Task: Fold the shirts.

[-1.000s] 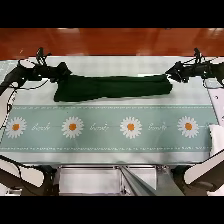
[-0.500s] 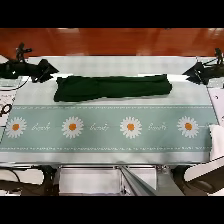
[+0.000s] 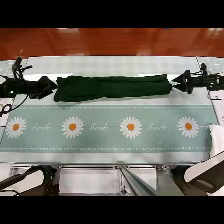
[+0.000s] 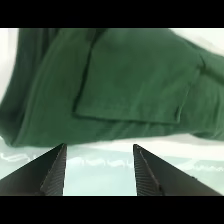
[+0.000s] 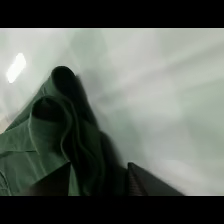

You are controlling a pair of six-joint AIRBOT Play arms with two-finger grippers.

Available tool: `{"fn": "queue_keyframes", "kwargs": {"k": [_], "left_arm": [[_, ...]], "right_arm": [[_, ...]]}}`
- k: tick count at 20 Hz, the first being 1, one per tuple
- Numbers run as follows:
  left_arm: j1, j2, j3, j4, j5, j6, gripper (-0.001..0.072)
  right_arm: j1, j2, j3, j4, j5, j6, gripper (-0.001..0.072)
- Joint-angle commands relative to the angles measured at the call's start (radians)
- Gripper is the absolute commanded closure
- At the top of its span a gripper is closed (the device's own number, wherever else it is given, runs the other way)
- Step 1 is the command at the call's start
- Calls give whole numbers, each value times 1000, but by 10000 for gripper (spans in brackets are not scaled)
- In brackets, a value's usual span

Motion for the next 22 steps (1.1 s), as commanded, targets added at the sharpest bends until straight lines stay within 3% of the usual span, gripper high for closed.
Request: {"fn": "queue_keyframes", "kwargs": {"k": [1,7,8,9,10,11,13,16,17,18,19,22], "left_arm": [[-21,18,-19,1,10,0,198],[-26,18,-19,0,16,0,198],[-26,18,-19,0,16,0,198],[-26,18,-19,0,16,0,198],[-26,18,-19,0,15,0,198],[-26,18,-19,0,13,0,198],[-26,18,-19,0,13,0,199],[-27,18,-18,-28,1,21,220],[-27,18,-18,-76,-15,66,332],[-32,18,-18,-140,-34,133,588],[-45,18,-18,-204,-39,204,686],[-161,17,-15,-323,22,274,687]], "right_arm": [[30,-39,-3,69,-3,-6,291],[107,-42,-1,69,-8,-1,296],[121,-42,-1,68,-11,-1,330],[134,-42,-1,71,-12,-1,438],[142,-42,11,67,-5,-8,611],[149,-40,31,69,19,-31,681],[153,-21,82,53,63,-30,682],[144,82,125,-89,80,5,682],[139,134,125,-142,89,14,682],[135,184,118,-170,109,12,682],[127,243,100,-196,118,9,682],[111,429,-11,-220,117,-14,682]]}}
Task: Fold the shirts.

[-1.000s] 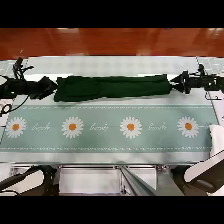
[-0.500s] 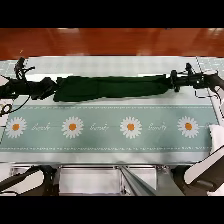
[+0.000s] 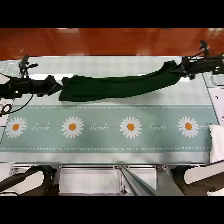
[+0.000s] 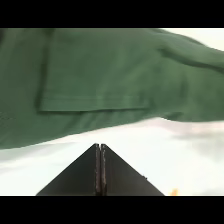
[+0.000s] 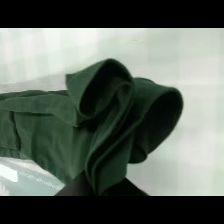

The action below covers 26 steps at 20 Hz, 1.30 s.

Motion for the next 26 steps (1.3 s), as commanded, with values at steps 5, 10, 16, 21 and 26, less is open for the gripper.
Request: {"fn": "queue_keyframes", "kwargs": {"k": [5,10,16,21,26], "left_arm": [[-402,-142,185,-123,185,97,687],[-658,-465,547,-111,116,-12,687],[-918,-777,856,-93,-43,-195,687],[-1051,-819,888,-100,-85,-190,687],[-818,-739,896,-54,-275,-167,687]], "right_arm": [[-16,462,-289,-66,16,-16,682],[-16,775,-491,-75,29,19,682],[-16,946,-520,-79,66,69,682],[-13,952,-520,-76,61,70,682],[58,915,-520,-79,38,71,682]]}}
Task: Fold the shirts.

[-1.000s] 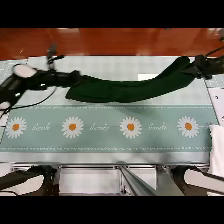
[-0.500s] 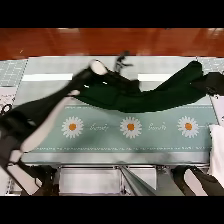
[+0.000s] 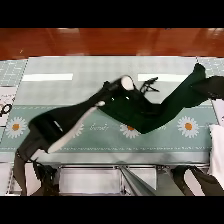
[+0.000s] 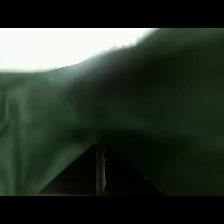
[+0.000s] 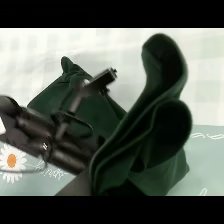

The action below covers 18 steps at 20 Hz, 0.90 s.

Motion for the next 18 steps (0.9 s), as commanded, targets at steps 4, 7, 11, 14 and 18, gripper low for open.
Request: {"fn": "queue_keyframes", "kwargs": {"k": [4,7,11,14,18], "left_arm": [[402,225,-77,178,-143,-32,687],[592,414,-226,188,-119,-18,687],[742,658,-426,188,-60,37,686],[805,810,-579,188,-23,64,686],[820,924,-741,187,8,88,686]], "right_arm": [[272,-138,0,31,-163,18,682],[468,-287,1,81,-331,9,682],[636,-559,82,142,-455,-21,682],[690,-765,217,154,-471,-26,682],[718,-954,398,207,-456,-24,682]]}}
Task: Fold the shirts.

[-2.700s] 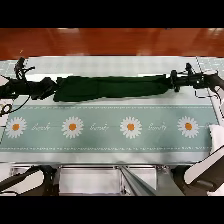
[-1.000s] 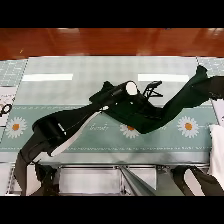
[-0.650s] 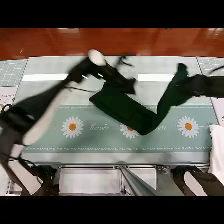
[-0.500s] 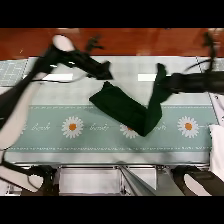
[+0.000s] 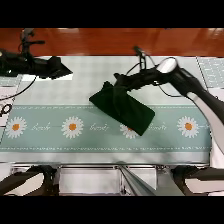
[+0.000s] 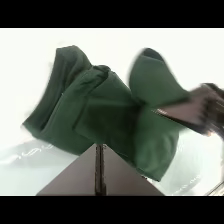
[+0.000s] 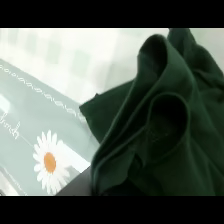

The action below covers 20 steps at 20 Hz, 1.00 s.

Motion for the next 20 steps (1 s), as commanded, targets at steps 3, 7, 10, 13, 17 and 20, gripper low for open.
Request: {"fn": "queue_keyframes", "kwargs": {"k": [3,7,10,13,17,20], "left_arm": [[25,100,-190,1,62,29,686],[25,98,-272,1,119,32,686],[67,92,-289,2,121,48,686],[210,119,-263,-55,54,48,686],[367,240,-274,-142,47,71,686],[345,347,-358,-142,54,100,686]], "right_arm": [[40,-211,190,58,-12,13,682],[50,-231,195,72,-15,30,299],[1,-186,195,67,120,38,299],[-148,-37,195,-33,351,51,299],[-356,361,37,-497,366,152,296],[-489,636,-336,-623,255,229,295]]}}
